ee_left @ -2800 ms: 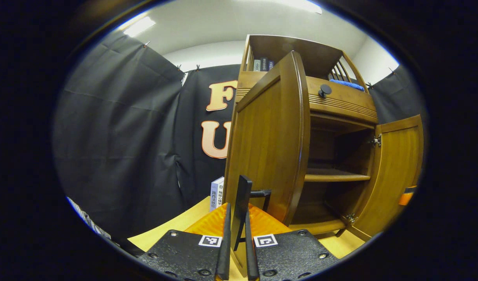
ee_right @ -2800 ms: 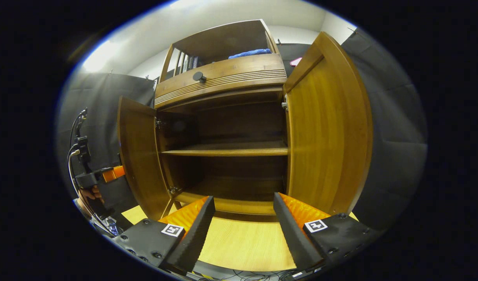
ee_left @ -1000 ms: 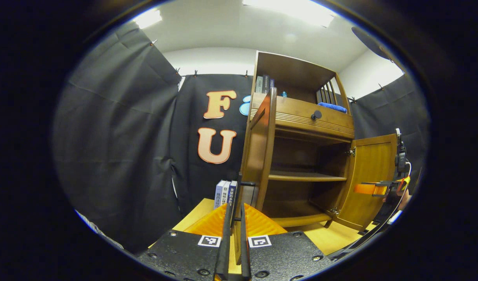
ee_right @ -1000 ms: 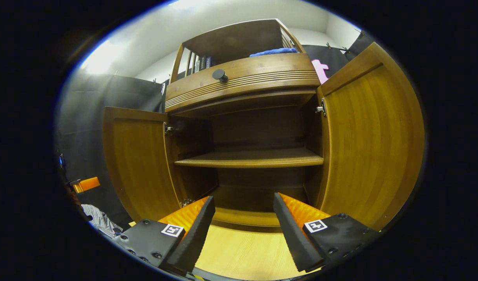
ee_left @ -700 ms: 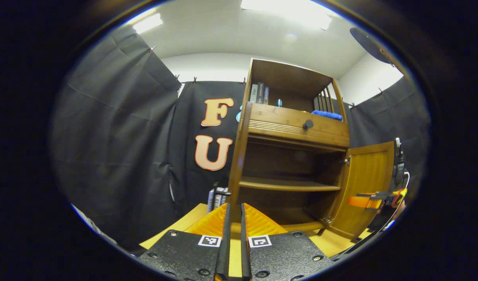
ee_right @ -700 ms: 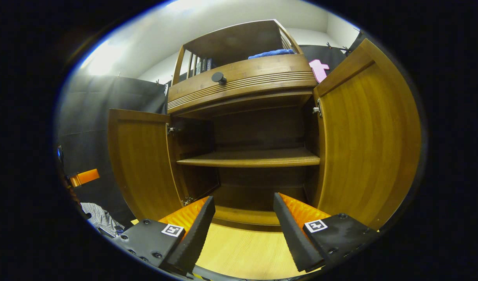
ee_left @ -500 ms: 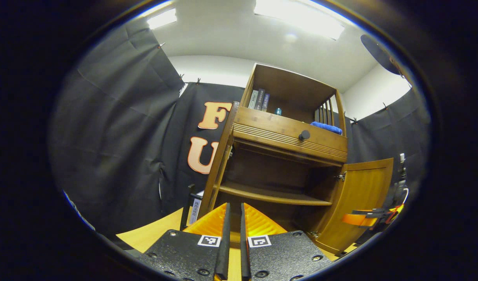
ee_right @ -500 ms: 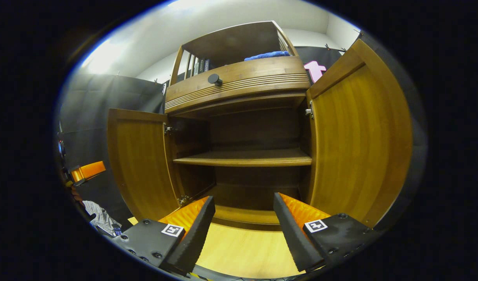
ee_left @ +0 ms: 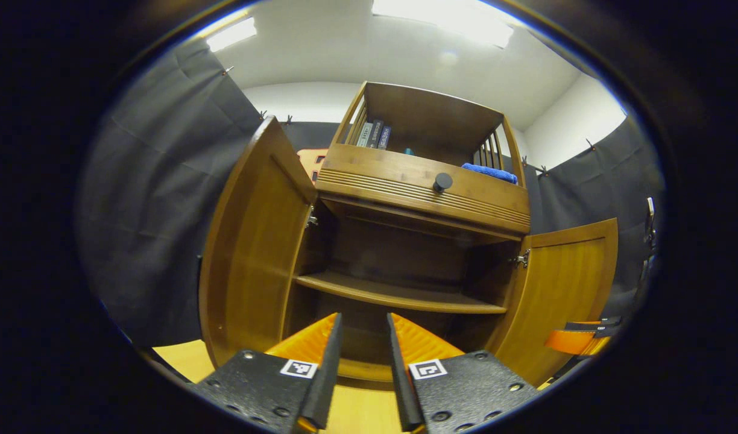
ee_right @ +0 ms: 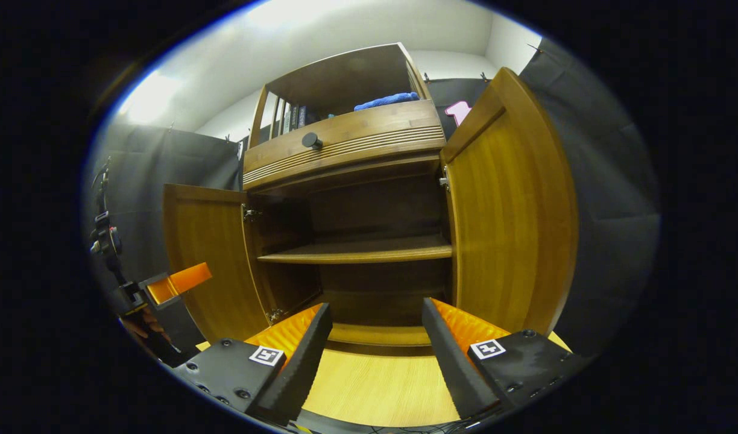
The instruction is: Open the right door of the double-door shoe cabinet with the right hand, and open the left door with the left hand.
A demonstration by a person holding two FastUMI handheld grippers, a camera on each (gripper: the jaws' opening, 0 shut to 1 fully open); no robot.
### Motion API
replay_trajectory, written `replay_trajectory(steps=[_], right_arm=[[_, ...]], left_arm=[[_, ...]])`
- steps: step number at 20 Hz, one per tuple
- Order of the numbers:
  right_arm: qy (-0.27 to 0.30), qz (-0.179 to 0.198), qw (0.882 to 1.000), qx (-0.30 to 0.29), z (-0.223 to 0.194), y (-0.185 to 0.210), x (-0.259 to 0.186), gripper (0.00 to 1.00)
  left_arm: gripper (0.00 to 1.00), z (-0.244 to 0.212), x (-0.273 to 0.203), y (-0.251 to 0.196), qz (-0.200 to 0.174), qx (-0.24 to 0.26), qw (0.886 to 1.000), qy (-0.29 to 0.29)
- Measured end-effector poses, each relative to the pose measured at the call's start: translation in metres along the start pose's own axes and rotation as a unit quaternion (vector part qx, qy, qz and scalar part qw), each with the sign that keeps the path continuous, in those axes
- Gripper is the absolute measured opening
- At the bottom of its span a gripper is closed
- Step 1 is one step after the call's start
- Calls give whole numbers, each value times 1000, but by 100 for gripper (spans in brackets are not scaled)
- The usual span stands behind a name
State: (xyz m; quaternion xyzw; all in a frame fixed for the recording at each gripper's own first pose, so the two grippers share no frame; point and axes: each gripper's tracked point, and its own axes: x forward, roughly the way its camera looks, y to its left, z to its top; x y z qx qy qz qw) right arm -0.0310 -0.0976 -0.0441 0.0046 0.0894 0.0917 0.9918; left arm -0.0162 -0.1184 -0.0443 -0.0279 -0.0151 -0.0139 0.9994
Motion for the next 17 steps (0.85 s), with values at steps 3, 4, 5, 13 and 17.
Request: replay_trajectory(steps=[3,4,5,13,17], right_arm=[[2,-3,1000,10,-2,-1,-2,100],[3,-4,1000,12,-2,-1,-3,98],[3,-6,1000,10,-2,-3,-4,97],[-3,-20,1000,-7,2,-17,-1,97],[-6,-14,1000,-7,3,-14,0,87]], left_arm=[[87,-9,3,-5,7,8,1000,6],[92,-11,6,-5,11,18,1000,9],[91,-13,5,-7,12,27,999,11],[91,-7,-2,0,44,50,998,-6],[92,2,-11,4,46,44,998,-16]])
